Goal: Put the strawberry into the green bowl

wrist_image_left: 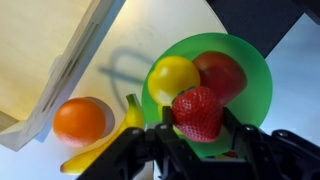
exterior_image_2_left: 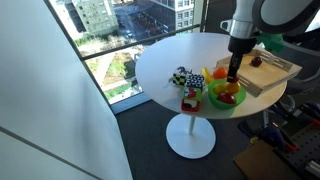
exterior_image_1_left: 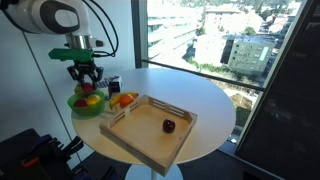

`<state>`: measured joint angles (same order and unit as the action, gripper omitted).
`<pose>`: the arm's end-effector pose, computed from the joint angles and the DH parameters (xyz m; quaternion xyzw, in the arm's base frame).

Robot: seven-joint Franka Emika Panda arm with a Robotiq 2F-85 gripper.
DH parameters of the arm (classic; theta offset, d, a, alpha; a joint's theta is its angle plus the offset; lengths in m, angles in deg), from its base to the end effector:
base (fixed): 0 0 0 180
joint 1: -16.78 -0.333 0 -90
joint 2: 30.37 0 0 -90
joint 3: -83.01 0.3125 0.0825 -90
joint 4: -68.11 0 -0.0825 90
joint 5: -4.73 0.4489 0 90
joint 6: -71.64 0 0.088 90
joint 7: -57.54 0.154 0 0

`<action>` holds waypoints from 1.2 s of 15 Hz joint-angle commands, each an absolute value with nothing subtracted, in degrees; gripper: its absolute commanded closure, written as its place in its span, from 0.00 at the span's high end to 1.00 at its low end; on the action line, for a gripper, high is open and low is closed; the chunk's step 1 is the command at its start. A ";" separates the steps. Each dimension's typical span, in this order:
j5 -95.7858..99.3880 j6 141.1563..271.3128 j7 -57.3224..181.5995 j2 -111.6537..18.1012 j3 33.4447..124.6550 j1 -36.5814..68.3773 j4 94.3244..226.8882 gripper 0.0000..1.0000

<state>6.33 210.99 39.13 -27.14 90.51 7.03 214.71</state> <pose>0.4544 0.1408 0.1786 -0.9547 -0.2954 0.0352 0.0054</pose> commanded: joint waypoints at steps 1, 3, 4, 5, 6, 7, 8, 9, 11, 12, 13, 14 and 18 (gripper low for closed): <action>7.77 211.39 36.87 -26.53 90.76 6.84 216.22 0.24; 7.68 211.79 36.73 -26.79 90.83 6.85 216.64 0.24; 7.71 211.89 36.56 -26.88 90.84 6.87 216.80 0.24; 7.48 212.16 36.69 -27.03 90.84 6.93 216.95 0.24; 7.44 212.14 36.67 -27.13 90.83 6.95 216.99 0.30; 7.14 212.36 36.88 -27.23 90.82 7.03 217.09 0.70; 6.97 212.38 37.03 -27.29 90.80 7.07 217.12 0.75; 6.92 212.41 37.11 -27.34 90.79 7.10 217.15 0.82; 6.62 212.38 37.55 -27.44 90.80 7.18 217.13 0.97; 6.73 212.21 37.58 -27.34 90.74 7.24 217.04 1.00; 6.85 212.10 37.60 -27.30 90.65 7.32 216.93 1.00; 6.88 211.96 37.85 -27.33 90.49 7.50 216.70 1.00; 7.28 211.15 38.14 -26.83 89.50 8.49 216.09 1.00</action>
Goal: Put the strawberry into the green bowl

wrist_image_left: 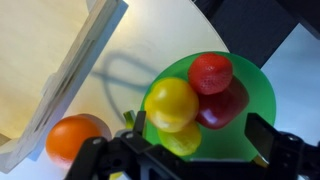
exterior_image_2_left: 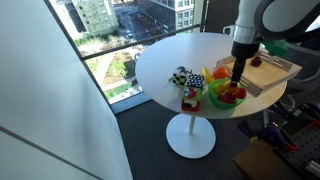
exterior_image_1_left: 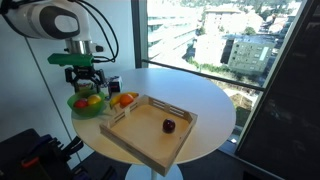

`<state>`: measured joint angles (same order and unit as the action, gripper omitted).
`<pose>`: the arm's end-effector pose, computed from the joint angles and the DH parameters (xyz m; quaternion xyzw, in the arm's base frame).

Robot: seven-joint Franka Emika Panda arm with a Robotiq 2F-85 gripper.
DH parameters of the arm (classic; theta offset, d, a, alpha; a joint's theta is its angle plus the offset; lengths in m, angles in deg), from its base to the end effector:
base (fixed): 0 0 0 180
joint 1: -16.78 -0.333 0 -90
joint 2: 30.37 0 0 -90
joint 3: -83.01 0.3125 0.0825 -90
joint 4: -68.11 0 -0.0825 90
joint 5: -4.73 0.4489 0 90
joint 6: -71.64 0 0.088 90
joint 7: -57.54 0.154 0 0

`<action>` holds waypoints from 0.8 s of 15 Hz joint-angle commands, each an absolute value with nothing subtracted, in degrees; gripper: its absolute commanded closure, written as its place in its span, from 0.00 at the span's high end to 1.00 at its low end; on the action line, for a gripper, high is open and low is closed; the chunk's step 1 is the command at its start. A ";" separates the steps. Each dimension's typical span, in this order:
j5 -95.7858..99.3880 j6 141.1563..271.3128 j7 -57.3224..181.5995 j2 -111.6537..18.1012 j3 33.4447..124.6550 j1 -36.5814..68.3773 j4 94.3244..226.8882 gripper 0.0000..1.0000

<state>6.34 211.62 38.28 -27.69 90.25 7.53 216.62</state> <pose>0.4411 0.1304 0.1616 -0.9539 -0.2956 0.0510 0.0068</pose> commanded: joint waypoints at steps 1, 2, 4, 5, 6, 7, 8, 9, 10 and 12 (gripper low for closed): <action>7.20 210.98 38.48 -26.69 89.18 8.88 215.93 0.99; 7.18 210.97 38.67 -26.64 88.75 9.31 215.76 1.00; 7.08 210.84 39.17 -26.59 87.80 10.31 215.34 1.00; 6.92 210.83 39.62 -26.59 87.27 10.91 215.10 1.00; 6.80 211.17 39.96 -26.88 86.81 11.42 214.96 1.00; 6.66 211.19 40.51 -26.82 86.30 12.05 214.82 1.00; 6.39 211.47 41.26 -26.70 85.84 12.63 214.75 1.00; 6.16 211.57 41.97 -26.60 85.36 13.22 214.67 1.00; 5.92 211.48 42.83 -26.42 84.89 13.81 214.55 1.00; 5.32 210.92 44.48 -26.11 84.12 14.81 214.31 1.00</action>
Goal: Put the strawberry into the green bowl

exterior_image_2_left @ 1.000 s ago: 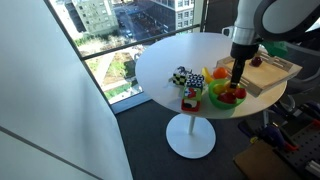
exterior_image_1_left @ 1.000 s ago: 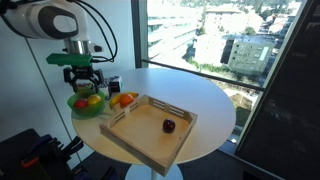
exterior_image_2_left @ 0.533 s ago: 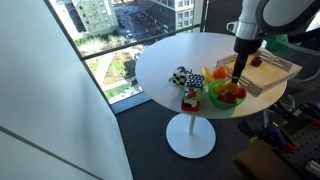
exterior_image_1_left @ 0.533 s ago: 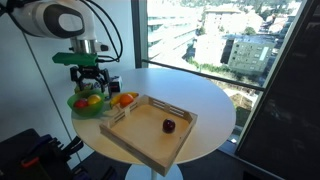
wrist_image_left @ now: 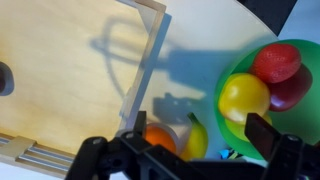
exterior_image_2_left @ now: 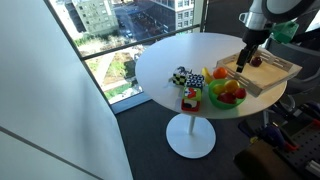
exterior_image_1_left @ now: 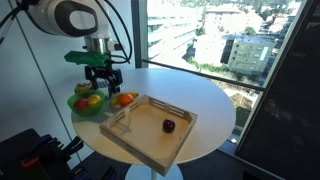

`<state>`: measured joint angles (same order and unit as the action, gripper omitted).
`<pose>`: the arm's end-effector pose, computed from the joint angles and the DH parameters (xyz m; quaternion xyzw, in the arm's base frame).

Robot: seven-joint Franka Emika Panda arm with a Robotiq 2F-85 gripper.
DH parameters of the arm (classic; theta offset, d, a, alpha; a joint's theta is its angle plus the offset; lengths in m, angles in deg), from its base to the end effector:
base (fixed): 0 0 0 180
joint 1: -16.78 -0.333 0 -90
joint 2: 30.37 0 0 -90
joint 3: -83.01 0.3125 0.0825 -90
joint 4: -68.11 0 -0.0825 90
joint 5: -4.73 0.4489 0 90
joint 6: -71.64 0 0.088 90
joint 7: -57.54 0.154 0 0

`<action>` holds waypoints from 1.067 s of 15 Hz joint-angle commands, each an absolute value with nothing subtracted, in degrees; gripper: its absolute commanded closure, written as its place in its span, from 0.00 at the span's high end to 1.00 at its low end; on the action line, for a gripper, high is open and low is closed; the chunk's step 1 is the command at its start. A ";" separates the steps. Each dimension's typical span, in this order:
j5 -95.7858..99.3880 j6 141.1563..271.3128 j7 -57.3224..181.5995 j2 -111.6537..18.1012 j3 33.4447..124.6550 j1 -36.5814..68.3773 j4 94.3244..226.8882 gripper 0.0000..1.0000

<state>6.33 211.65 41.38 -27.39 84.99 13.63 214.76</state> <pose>0.4746 0.0432 0.1773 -0.9842 -0.1738 0.0310 0.0108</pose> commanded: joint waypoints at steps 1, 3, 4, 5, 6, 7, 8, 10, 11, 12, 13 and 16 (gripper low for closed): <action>4.89 210.62 45.50 -25.77 83.78 15.30 214.31 1.00; 4.12 209.60 47.50 -24.83 83.22 16.10 214.37 1.00; 3.47 209.08 48.45 -24.30 83.02 16.47 214.42 1.00; 2.26 208.10 49.78 -23.46 82.85 16.84 214.51 1.00; 1.28 206.94 50.94 -22.57 82.73 17.15 214.53 1.00; 0.71 205.99 51.64 -21.82 82.65 17.39 214.54 1.00; 0.44 204.16 51.99 -20.81 82.55 17.56 214.38 1.00; 1.17 200.73 51.21 -18.80 82.31 17.60 214.07 1.00; 1.85 198.90 50.12 -17.76 82.10 17.49 213.84 1.00; 2.35 196.87 49.46 -16.69 81.91 17.38 213.53 1.00; 2.65 194.98 49.14 -15.59 81.76 17.33 213.17 1.00; 2.79 189.44 49.15 -12.28 81.37 17.40 211.73 1.00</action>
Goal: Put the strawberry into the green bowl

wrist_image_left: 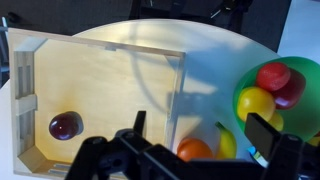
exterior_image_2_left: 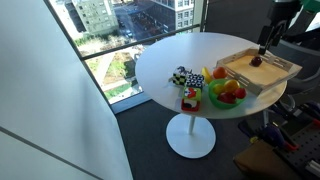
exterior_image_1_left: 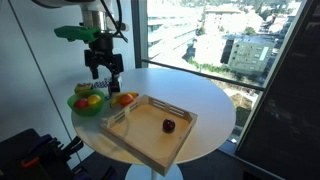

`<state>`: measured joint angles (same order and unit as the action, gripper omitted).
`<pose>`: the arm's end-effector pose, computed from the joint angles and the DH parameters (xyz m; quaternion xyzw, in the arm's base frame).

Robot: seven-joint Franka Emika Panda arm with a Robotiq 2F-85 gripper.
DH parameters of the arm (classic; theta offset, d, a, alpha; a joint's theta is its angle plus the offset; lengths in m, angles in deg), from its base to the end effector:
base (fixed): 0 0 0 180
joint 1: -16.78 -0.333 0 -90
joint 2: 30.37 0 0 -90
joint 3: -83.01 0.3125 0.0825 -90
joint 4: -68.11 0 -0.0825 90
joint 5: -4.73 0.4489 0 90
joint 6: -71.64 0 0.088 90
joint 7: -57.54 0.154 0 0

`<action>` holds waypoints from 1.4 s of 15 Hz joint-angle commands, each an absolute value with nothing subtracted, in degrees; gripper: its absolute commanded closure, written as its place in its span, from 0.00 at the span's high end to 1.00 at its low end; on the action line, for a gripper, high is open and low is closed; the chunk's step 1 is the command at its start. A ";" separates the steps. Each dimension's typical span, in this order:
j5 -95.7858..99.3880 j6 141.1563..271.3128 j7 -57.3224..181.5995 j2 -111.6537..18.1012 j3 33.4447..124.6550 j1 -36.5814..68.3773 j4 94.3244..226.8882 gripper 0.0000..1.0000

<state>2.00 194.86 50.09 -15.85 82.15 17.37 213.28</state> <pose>0.4630 -0.0151 0.2623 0.9955 0.0669 -0.0659 0.0121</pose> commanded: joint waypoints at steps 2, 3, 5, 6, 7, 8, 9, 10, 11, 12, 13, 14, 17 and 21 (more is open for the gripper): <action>2.88 185.61 49.03 -10.65 81.03 17.40 210.31 1.00; 2.85 183.82 49.02 -9.93 80.89 17.40 209.60 1.00; 2.98 181.13 48.68 -8.64 80.57 17.29 208.39 1.00; 2.93 180.20 48.70 -8.07 80.48 17.28 207.98 1.00; 2.89 179.68 48.71 -7.38 80.42 17.26 207.71 1.00; 2.80 179.60 48.98 -6.77 80.40 17.30 207.63 1.00; 2.62 180.41 49.57 -5.99 80.47 17.40 207.84 1.00; 2.67 180.71 49.64 -5.44 80.42 17.39 207.90 1.00; 2.65 181.42 50.04 -4.77 80.44 17.47 208.17 1.00; 2.62 181.90 50.22 -4.16 80.41 17.51 208.41 1.00; 2.64 182.05 50.24 -3.78 80.36 17.50 208.46 1.00; 2.67 182.29 50.14 -3.42 80.26 17.49 208.59 1.00; 2.05 181.98 49.98 -4.20 80.45 17.32 208.47 1.00; 2.06 182.15 49.97 -4.13 80.34 17.35 208.51 1.00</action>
